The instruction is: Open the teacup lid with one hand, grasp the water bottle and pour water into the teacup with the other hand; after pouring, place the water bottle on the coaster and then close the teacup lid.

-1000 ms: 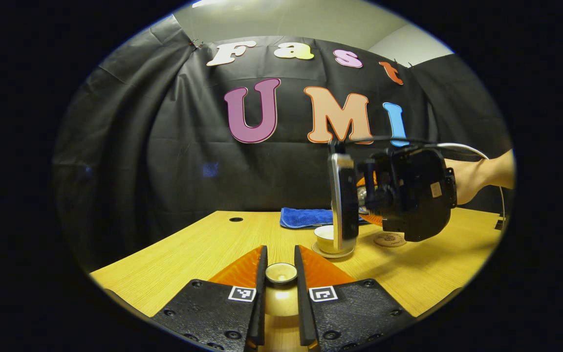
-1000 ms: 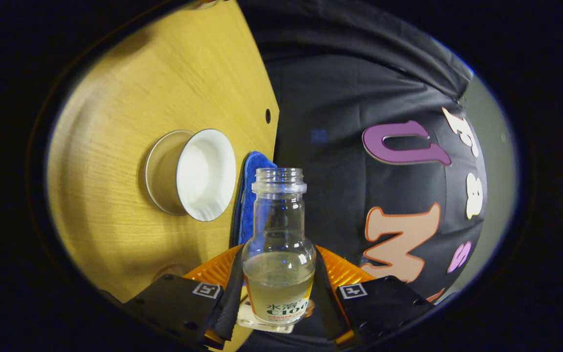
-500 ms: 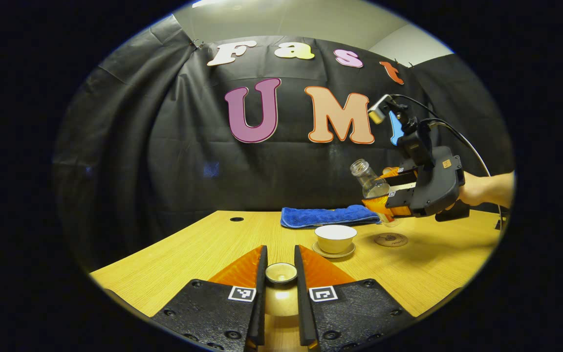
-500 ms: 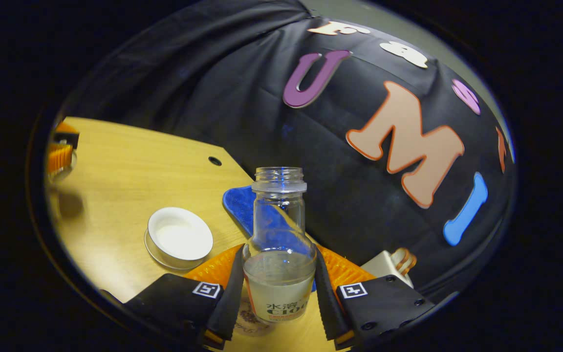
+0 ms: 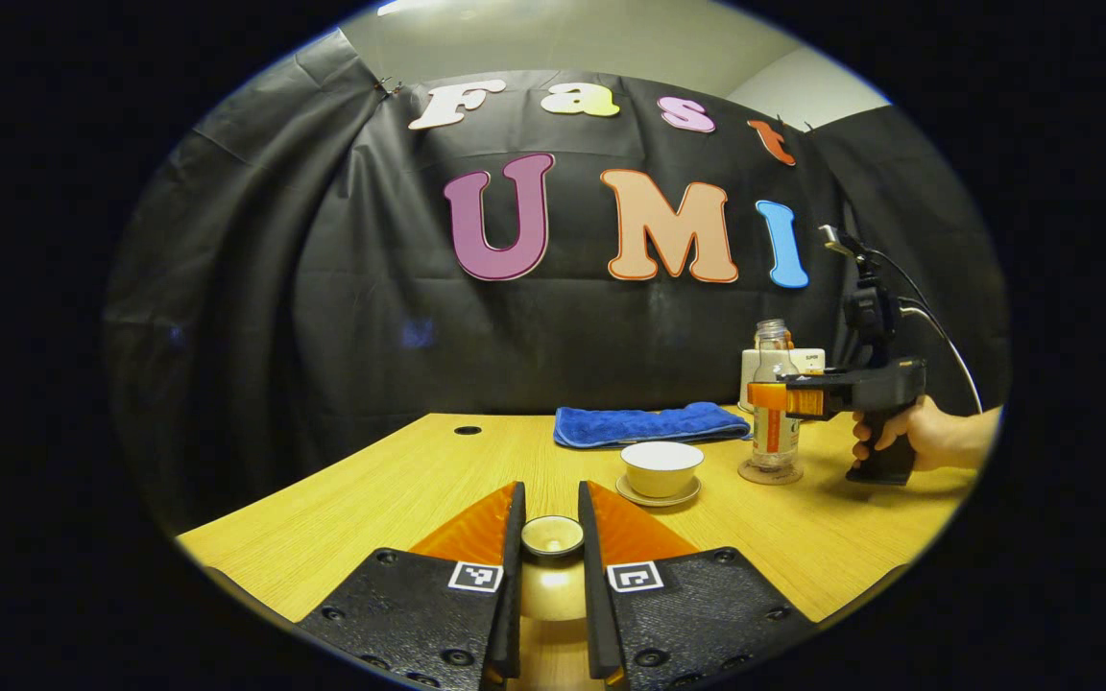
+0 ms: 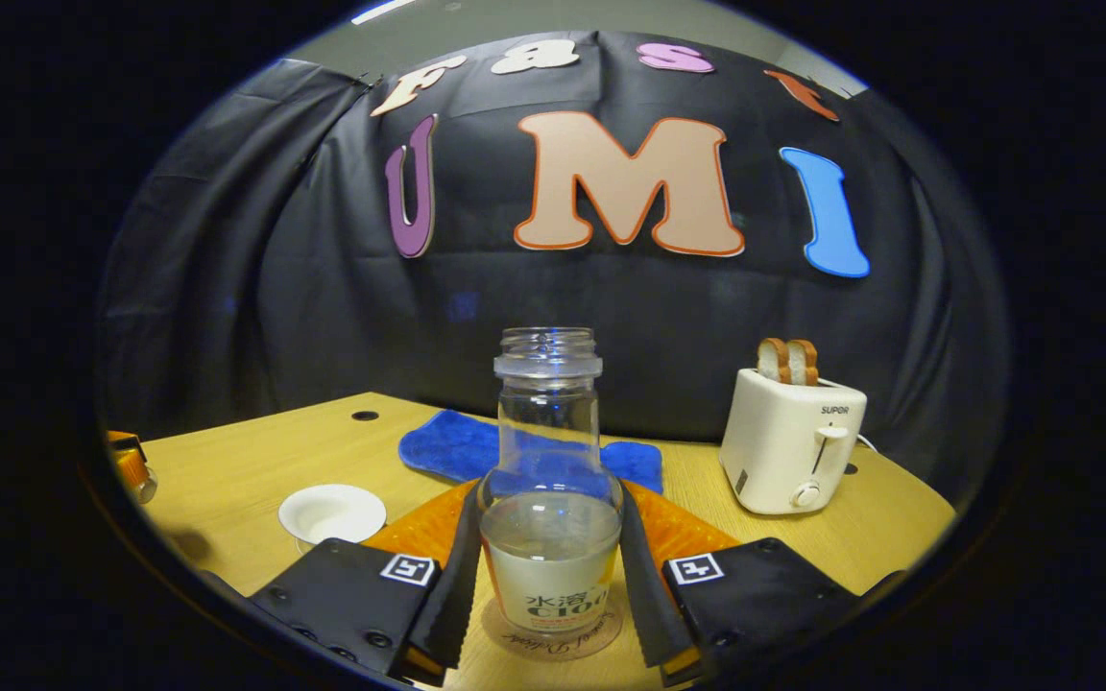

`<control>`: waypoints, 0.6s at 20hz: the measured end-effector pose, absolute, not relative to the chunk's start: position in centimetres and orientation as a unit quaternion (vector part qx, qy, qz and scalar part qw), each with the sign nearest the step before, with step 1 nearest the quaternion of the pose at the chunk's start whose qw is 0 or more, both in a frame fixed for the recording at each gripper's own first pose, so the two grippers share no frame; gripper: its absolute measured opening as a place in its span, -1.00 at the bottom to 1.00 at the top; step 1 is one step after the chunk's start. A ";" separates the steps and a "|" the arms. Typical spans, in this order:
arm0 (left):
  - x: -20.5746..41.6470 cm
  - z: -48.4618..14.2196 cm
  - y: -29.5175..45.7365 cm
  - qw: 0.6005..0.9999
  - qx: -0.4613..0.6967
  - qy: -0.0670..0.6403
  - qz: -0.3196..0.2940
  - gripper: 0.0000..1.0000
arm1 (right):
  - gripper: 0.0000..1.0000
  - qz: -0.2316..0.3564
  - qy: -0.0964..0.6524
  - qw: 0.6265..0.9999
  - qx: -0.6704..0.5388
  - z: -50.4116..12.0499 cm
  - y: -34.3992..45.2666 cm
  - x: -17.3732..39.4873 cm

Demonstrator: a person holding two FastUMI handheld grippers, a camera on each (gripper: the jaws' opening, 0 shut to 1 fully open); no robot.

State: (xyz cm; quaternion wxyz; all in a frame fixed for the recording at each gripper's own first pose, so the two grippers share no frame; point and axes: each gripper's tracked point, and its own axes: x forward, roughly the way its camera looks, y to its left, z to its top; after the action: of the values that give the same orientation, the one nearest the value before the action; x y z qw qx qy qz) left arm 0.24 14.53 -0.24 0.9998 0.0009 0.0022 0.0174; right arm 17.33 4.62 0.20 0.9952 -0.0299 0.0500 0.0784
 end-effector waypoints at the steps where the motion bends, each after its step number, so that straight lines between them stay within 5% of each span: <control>1: 0.2 -0.3 14.6 1.000 0.001 0.002 0.017 -0.50 | 0.46 0.077 0.046 0.996 -0.023 0.2 4.9 17.2; 12: 0.2 -0.2 14.6 1.000 0.001 0.001 0.018 -0.50 | 0.45 0.072 0.017 0.997 -0.004 -0.2 4.4 17.5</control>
State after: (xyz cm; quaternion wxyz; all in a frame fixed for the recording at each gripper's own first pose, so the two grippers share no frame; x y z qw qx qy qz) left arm 0.19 14.59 -0.22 0.9998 0.0011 0.0014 0.0181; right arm 17.52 4.39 -0.20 0.9972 -0.0040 0.0175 0.0721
